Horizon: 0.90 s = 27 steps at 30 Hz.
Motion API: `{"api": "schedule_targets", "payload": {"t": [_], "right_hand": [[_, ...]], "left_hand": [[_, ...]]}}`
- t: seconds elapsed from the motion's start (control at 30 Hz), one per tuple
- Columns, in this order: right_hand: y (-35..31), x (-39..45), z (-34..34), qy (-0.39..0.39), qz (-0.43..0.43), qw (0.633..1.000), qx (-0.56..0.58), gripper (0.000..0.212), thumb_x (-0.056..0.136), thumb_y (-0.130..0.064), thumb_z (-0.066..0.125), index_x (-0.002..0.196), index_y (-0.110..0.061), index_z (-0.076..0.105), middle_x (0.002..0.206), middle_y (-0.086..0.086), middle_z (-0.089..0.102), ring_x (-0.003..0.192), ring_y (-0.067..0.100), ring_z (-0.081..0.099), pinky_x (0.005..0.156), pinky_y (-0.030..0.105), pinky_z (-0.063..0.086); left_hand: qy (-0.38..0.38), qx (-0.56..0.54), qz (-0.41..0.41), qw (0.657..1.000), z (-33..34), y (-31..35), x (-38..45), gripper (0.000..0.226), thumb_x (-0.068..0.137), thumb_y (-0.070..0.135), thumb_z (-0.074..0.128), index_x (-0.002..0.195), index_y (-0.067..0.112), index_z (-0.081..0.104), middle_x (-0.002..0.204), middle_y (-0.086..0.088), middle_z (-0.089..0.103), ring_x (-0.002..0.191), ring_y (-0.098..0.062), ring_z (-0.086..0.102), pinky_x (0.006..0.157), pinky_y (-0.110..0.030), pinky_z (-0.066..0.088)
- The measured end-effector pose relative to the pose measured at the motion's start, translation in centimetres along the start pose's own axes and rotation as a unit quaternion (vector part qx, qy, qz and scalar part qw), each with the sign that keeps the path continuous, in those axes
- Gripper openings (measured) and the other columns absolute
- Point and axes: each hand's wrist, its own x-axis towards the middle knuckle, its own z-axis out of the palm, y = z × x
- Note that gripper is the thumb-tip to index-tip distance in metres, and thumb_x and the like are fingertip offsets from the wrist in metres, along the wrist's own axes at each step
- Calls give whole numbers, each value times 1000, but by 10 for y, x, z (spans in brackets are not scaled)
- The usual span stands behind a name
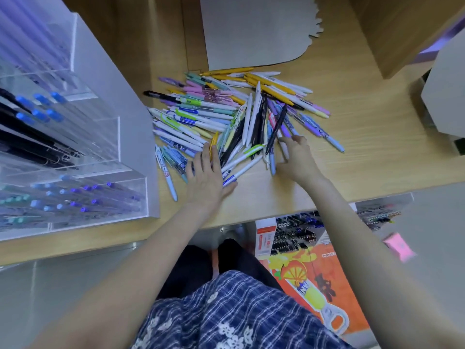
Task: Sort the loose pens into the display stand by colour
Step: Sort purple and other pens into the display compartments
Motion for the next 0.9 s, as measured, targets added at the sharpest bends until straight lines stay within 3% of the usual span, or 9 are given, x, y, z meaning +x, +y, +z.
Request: {"api": "schedule_targets", "payload": {"t": [0.1,0.2,0.33,0.47,0.6,0.77,0.9], "right_hand": [[13,6,-18,44,10,999,7,53,84,-8,64,133,-4,45,138,21,34,118,36,45,98,38,36],[27,22,-35,106,22,993,-45,55,83,-23,68,127,2,48,132,25,39,120,40,40,101,39,29],[28,47,-43,57,83,993,-60,74,80,-31,71,135,2,35,140,23,30,128,37,28,104,39,25],[27,55,-41,38,25,992,-117,63,83,-28,68,130,4,42,131,27,39,122,38,37,99,39,30],[31,46,-44,-12,13,992,-122,54,82,-23,68,123,5,45,123,25,43,110,38,46,87,36,36],[49,19,-50,-73,68,977,-186,57,79,-20,70,121,3,39,121,23,41,105,40,49,75,38,38],[52,15,-47,-44,101,976,-187,59,82,-24,67,123,3,34,125,23,37,116,39,37,87,42,37]], "left_hand": [[-10,-11,16,1000,-6,0,6,96,85,62,45,147,1,5,154,-18,11,137,-32,21,108,-44,20],[-5,-20,53,998,-12,3,10,96,86,56,49,147,3,-2,155,-18,-1,141,-33,6,112,-47,7],[-21,-39,95,994,-16,14,17,93,86,50,54,148,8,-2,155,-15,-5,142,-31,-3,113,-48,0],[-11,-37,119,992,-13,19,23,85,83,45,59,147,11,14,153,-16,8,140,-32,10,112,-49,10],[69,-29,126,989,-1,20,25,77,62,33,79,128,5,50,132,-18,48,118,-34,40,95,-45,39],[117,-74,148,979,-3,26,27,67,61,24,79,120,4,55,123,-18,54,109,-34,49,89,-41,41],[114,-159,162,967,-13,51,38,47,74,12,71,116,-4,55,115,-21,56,105,-37,54,84,-44,48]]}}
